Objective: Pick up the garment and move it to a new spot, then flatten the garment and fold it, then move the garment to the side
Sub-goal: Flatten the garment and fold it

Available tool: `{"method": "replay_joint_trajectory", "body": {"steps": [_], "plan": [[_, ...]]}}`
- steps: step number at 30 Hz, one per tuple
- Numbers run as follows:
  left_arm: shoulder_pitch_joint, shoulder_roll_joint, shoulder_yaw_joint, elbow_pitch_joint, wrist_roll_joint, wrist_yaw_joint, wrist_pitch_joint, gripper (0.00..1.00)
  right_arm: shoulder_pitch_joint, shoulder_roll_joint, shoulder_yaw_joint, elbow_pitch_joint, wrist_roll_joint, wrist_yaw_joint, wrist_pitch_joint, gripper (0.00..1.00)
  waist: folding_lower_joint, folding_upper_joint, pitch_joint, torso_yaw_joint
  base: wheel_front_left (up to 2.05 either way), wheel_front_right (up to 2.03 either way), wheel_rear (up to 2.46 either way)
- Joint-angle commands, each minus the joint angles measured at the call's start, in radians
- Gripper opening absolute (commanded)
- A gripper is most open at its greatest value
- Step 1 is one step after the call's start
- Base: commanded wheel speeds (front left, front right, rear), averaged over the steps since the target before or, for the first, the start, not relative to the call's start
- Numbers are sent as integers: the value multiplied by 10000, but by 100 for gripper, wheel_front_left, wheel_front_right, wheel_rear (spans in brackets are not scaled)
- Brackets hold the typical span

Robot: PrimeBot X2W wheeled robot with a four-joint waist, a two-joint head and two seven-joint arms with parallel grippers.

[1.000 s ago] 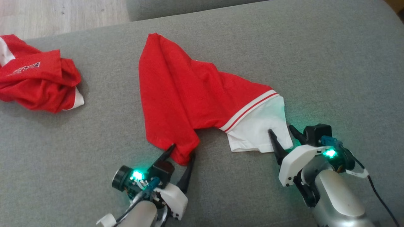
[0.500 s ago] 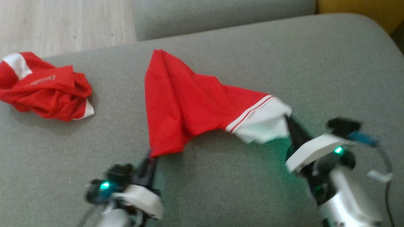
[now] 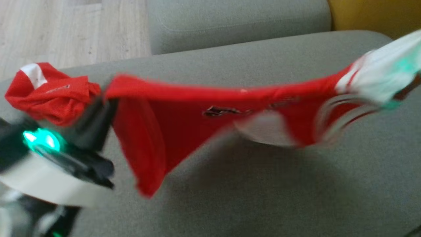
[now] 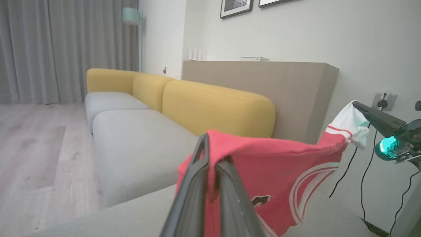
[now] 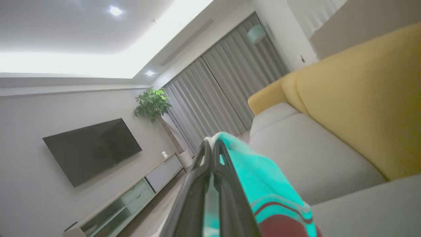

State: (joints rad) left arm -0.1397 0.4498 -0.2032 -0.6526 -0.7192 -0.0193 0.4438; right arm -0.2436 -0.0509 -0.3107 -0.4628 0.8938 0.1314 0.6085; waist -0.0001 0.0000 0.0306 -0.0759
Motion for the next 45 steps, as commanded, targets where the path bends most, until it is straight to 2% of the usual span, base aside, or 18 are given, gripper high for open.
{"method": "replay_joint_trajectory", "body": {"steps": [1,5,8,13,17,21,26,29,32,36,39,40,43,45], "plan": [[-930,360,621,-410,-85,36,129,0,-811,-41,119,-464,71,-7,176,0,1,0,97,-49,0,0,0],[-2471,647,911,-729,-773,136,1019,0,-2260,-4,-731,-987,-214,-7,1132,0,1,0,563,-137,0,0,0],[-3569,896,866,-346,-972,105,1609,0,-3329,2,-1005,-794,-442,-7,1701,0,1,0,1084,-180,0,0,0],[-5189,979,475,1046,-1136,-97,2229,0,-5068,4,-911,545,-1211,-7,2071,0,1,0,2266,-94,0,0,0],[-6763,885,37,2744,-745,-439,2239,0,-6564,5,-440,2393,-2110,-7,1458,0,1,0,3322,68,0,0,0],[-8740,291,-591,5151,359,-691,1292,0,-8327,5,-213,4638,-3072,-7,70,0,1,0,4002,398,0,0,0],[-11027,-629,-1336,8211,1790,-918,-1001,0,-10473,6,-233,7138,-3786,-7,-1759,0,1,0,4425,498,0,0,0],[-11670,-802,-1834,9798,2559,-1000,-2424,0,-11012,6,78,8353,-3921,-7,-2576,0,1,0,4310,415,0,0,0],[-11658,-1016,-2183,10931,2658,-1057,-3498,0,-10748,6,535,9073,-3834,-7,-2972,0,1,0,4143,261,0,0,0],[-10705,-1028,-2767,11610,2460,-1100,-4524,0,-9243,6,1016,9226,-3637,-7,-3278,0,1,0,3665,91,0,0,0],[-9195,-817,-3062,11433,1987,-1108,-5084,0,-7379,6,1518,8768,-3639,-7,-3445,0,1,0,3061,-107,0,0,0],[-9195,-817,-3062,11433,1987,-1108,-5084,0,-7379,6,1518,8768,-3639,-7,-3445,0,1,0,3061,-107,0,0,0],[-7067,-356,-3316,10716,1595,-1107,-5374,0,-5056,6,1826,7917,-3325,-7,-3346,0,1,0,2332,-281,0,0,0],[-5478,-32,-3374,10013,1408,-867,-5451,0,-3386,6,1815,7106,-3348,-7,-3170,0,1,0,1968,-356,0,0,0]]}}
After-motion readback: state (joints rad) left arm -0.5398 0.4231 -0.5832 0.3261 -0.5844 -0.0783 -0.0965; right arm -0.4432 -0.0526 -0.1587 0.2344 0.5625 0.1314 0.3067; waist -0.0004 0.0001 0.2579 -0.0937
